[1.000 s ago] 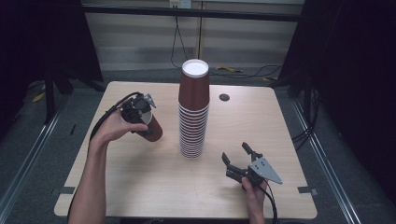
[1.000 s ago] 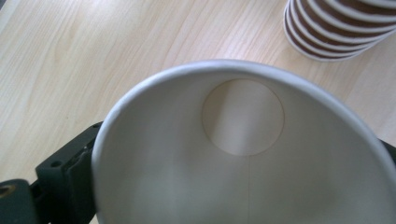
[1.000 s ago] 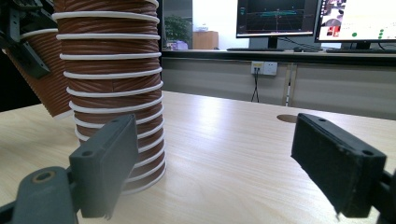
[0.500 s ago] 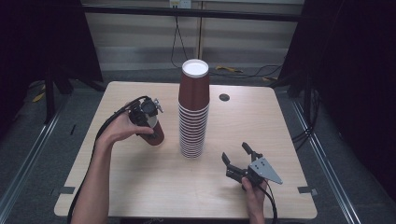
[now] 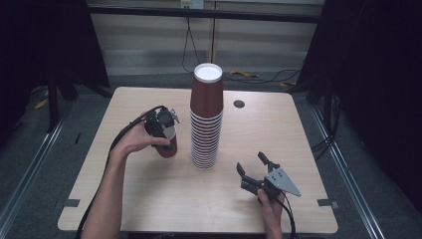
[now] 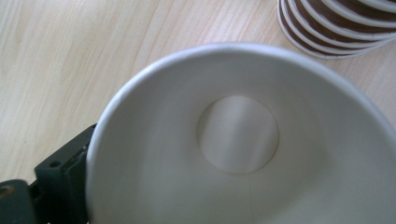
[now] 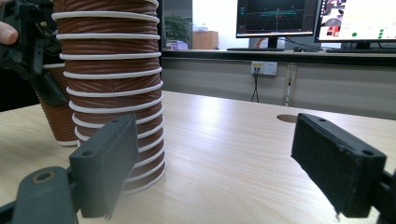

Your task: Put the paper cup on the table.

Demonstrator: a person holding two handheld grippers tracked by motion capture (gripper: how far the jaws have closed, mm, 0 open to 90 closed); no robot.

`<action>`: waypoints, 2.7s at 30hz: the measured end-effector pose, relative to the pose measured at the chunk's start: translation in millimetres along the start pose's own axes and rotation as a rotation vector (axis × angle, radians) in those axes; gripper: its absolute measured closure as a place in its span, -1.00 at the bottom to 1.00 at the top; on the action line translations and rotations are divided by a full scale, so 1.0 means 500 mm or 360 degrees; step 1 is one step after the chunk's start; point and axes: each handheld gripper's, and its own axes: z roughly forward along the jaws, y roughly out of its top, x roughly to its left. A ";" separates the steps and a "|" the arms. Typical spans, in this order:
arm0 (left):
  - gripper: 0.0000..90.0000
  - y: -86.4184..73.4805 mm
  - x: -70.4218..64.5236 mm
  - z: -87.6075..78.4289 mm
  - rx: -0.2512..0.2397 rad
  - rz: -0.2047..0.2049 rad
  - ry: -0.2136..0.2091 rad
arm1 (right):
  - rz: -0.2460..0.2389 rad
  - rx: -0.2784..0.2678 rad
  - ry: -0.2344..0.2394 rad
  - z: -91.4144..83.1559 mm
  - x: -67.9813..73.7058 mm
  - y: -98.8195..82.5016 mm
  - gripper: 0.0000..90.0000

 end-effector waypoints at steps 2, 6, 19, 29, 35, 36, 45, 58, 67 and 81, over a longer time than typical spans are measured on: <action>-0.94 0.001 -0.001 0.007 -0.0001 -0.0008 -0.0007 | 0.0000 0.0000 0.0000 0.000 0.000 0.000 -0.68; -0.95 -0.003 0.002 0.011 -0.0055 -0.0034 -0.0029 | -0.0002 0.0000 0.0000 0.000 0.000 0.000 -0.68; -0.96 -0.021 0.005 0.016 -0.0179 -0.0076 -0.0062 | 0.0000 0.0000 0.0000 0.000 0.000 0.000 -0.68; -1.00 -0.037 -0.001 0.021 -0.0237 -0.0073 -0.0015 | -0.0001 -0.0001 0.0000 0.000 0.000 0.000 -0.68; -1.00 -0.051 0.002 0.025 -0.0295 -0.0117 -0.0025 | 0.0000 0.0000 0.0001 0.000 0.000 0.000 -0.68; -1.00 -0.053 0.002 0.026 -0.0303 -0.0129 -0.0026 | 0.0000 0.0000 0.0001 0.000 0.000 0.000 -0.68; -0.96 -0.077 0.002 0.028 -0.0371 -0.0132 -0.0015 | -0.0001 -0.0002 0.0001 0.000 0.000 0.000 -0.68; -0.68 -0.128 -0.013 0.036 -0.0607 -0.0287 -0.0012 | 0.0000 -0.0002 0.0001 0.000 0.000 0.000 -0.68; -0.65 -0.156 -0.024 0.056 -0.0668 -0.0359 -0.0038 | -0.0001 -0.0003 0.0003 0.000 0.000 0.000 -0.68; -0.64 -0.238 -0.068 0.030 -0.0911 -0.0564 0.0018 | 0.0002 0.0001 0.0013 -0.001 0.000 0.000 -0.68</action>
